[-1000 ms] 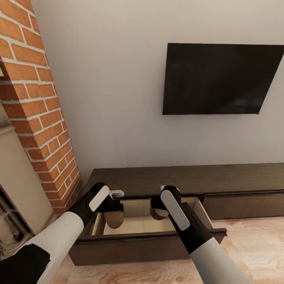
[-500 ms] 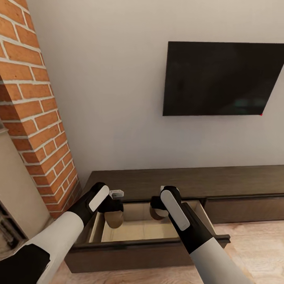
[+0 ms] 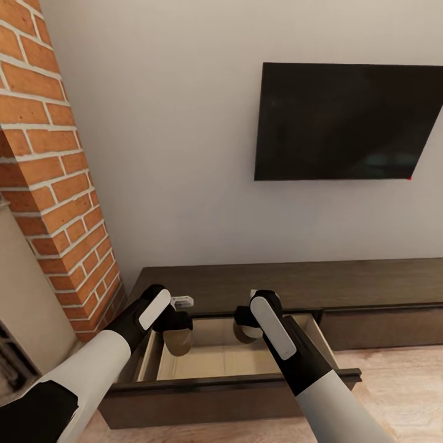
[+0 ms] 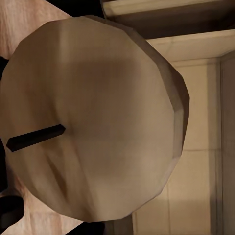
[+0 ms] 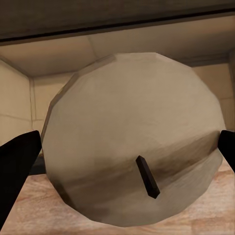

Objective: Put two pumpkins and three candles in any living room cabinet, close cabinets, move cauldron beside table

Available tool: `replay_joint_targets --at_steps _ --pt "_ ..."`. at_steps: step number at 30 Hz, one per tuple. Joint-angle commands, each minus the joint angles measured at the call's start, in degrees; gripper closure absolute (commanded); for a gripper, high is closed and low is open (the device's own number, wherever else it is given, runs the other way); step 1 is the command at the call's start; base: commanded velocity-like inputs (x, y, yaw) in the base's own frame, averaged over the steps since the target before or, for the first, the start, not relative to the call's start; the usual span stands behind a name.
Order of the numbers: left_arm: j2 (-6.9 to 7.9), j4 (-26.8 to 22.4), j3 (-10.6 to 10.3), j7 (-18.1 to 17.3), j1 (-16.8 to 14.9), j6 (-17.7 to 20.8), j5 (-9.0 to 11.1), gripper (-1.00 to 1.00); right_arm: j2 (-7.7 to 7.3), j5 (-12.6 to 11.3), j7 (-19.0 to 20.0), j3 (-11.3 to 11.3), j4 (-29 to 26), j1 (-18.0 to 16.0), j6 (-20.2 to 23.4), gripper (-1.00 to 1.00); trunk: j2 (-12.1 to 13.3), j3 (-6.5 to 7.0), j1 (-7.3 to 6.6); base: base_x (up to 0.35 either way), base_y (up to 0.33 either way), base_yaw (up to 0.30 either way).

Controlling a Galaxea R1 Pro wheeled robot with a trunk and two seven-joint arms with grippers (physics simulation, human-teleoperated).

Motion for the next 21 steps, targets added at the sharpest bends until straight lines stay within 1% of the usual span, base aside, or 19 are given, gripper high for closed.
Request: replay_joint_targets --at_steps 1,7,13,21 --pt "0.04 -0.1 -0.2 0.4 -0.1 0.1 0.5 1.0 0.0 -0.5 -0.6 0.1 0.0 -0.1 0.2 1.0 -0.4 -0.24 0.22 0.002 0.0 0.0" --pt "0.04 -0.1 -0.1 0.1 -0.1 0.0 0.5 1.0 0.0 -0.5 -0.4 0.1 0.0 0.0 0.2 1.0 -2.9 -1.32 1.54 0.0 0.0 0.0" --pt "0.06 -0.1 -0.3 -0.2 -0.1 -0.1 0.5 1.0 -0.07 -0.4 1.7 0.1 0.0 0.0 0.4 1.0 -5.3 -2.4 2.85 0.0 0.0 0.0" --pt "0.07 -0.1 -0.4 -0.4 -0.1 -0.9 0.5 1.0 -0.12 -0.4 2.3 0.1 0.0 0.0 0.5 1.0 -8.5 -3.83 4.61 0.0 0.0 0.0"
